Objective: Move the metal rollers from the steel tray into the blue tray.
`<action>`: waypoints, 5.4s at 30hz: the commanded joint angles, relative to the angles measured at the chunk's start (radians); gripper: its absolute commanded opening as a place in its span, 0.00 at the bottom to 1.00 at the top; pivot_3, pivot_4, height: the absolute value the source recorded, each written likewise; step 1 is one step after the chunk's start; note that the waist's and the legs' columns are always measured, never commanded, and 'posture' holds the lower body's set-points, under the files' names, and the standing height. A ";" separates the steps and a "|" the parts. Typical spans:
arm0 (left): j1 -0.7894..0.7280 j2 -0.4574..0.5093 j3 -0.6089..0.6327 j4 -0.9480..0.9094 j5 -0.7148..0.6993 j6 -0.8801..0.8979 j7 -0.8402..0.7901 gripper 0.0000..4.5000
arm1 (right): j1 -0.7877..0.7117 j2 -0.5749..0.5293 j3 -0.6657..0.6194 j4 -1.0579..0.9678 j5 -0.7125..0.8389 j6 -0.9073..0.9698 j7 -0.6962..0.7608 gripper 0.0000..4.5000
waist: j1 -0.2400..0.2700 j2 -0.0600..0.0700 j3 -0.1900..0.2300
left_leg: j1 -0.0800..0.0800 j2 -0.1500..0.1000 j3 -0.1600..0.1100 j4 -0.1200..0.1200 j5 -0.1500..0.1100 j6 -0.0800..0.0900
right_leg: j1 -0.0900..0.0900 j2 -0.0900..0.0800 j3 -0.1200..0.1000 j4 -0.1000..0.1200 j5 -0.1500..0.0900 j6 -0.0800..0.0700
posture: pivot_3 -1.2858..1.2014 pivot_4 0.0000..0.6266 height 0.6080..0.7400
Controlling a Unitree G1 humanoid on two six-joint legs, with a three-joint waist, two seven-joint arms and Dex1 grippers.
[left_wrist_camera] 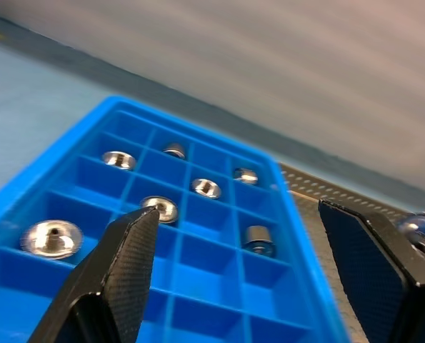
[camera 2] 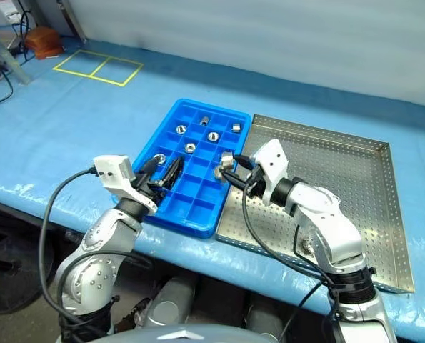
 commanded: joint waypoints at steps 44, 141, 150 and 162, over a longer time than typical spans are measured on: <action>-0.158 -0.030 -0.165 0.152 -0.332 -0.006 -0.373 0.86 | 0.066 0.087 -0.156 -0.171 0.730 0.115 -0.325 0.40 | -0.248 0.007 -0.004 | 0.008 -0.001 -0.002 -0.001 0.001 0.004 | 0.010 0.001 0.002 -0.001 0.000 0.000 | 0.55 0.24 1.00; -0.167 -0.039 -0.124 0.227 -0.279 -0.108 -0.331 0.38 | 0.034 0.129 -0.144 -0.069 1.134 0.053 -0.572 0.40 | -0.248 0.007 -0.004 | 0.006 0.000 -0.002 -0.003 0.000 0.004 | 0.007 0.001 0.002 -0.003 -0.001 0.000 | 0.56 0.24 1.00; -0.146 -0.040 -0.088 0.226 -0.321 -0.057 -0.252 0.38 | 0.015 -0.131 -0.042 -0.114 0.607 0.058 -0.506 0.40 | -0.248 0.007 -0.004 | 0.005 -0.001 -0.001 -0.003 0.000 0.004 | 0.006 0.000 0.002 -0.003 -0.001 0.000 | 0.56 0.24 1.00; -0.082 0.037 -0.078 0.129 -0.277 -0.046 -0.206 0.38 | 0.027 -0.121 0.021 -0.097 0.289 0.037 -0.398 0.40 | -0.246 0.007 -0.003 | 0.002 -0.001 -0.001 -0.004 0.000 0.004 | 0.002 0.000 0.003 -0.002 -0.001 0.000 | 0.57 0.24 1.00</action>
